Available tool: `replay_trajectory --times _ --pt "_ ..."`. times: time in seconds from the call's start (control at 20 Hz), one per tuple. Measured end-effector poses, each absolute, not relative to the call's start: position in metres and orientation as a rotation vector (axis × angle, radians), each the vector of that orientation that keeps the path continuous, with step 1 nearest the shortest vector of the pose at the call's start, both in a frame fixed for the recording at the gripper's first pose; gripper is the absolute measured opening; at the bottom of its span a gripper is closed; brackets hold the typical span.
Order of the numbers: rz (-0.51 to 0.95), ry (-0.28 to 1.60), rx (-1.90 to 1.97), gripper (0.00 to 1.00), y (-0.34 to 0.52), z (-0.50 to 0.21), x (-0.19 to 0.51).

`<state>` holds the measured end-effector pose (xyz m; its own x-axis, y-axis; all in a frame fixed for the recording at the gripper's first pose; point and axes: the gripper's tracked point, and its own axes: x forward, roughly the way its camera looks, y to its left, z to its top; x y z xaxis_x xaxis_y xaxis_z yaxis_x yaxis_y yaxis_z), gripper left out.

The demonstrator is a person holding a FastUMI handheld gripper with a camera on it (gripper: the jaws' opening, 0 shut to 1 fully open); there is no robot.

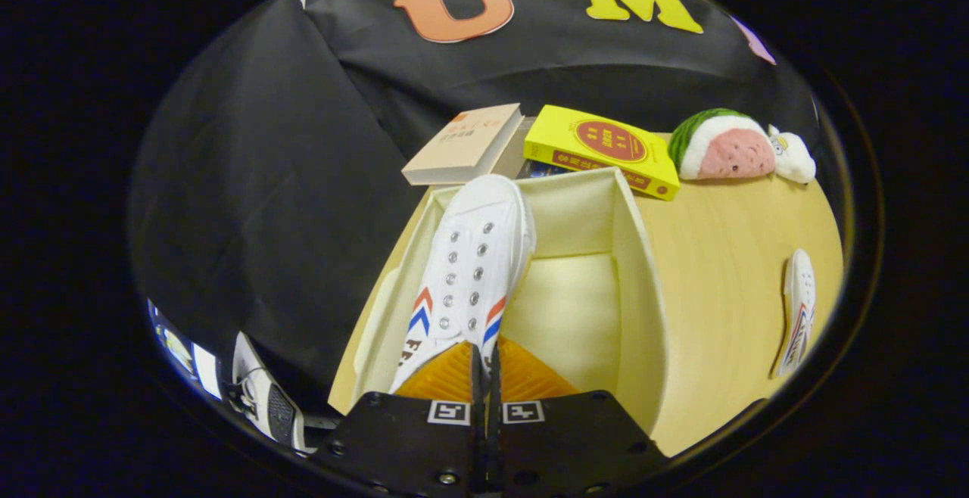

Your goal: Open the storage box then place both shoes into the box .Put the left shoe in first, then the right shoe, with the right side of both shoes facing outward in a uniform manner.

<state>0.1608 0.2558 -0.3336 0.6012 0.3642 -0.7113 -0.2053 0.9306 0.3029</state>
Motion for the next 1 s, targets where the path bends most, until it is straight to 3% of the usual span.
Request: replay_trajectory --times 0.55,0.6,0.75,0.95,1.0 --pt "0.268 1.157 0.055 0.0 0.27 -0.415 0.161" --pt "0.29 1.155 0.048 0.05 0.271 -0.412 0.159" --pt "0.369 1.138 0.05 0.47 0.264 -0.379 0.148" --pt "0.446 1.079 0.103 0.92 0.231 -0.31 0.13" --pt "0.458 1.047 0.106 0.96 0.217 -0.292 0.127"
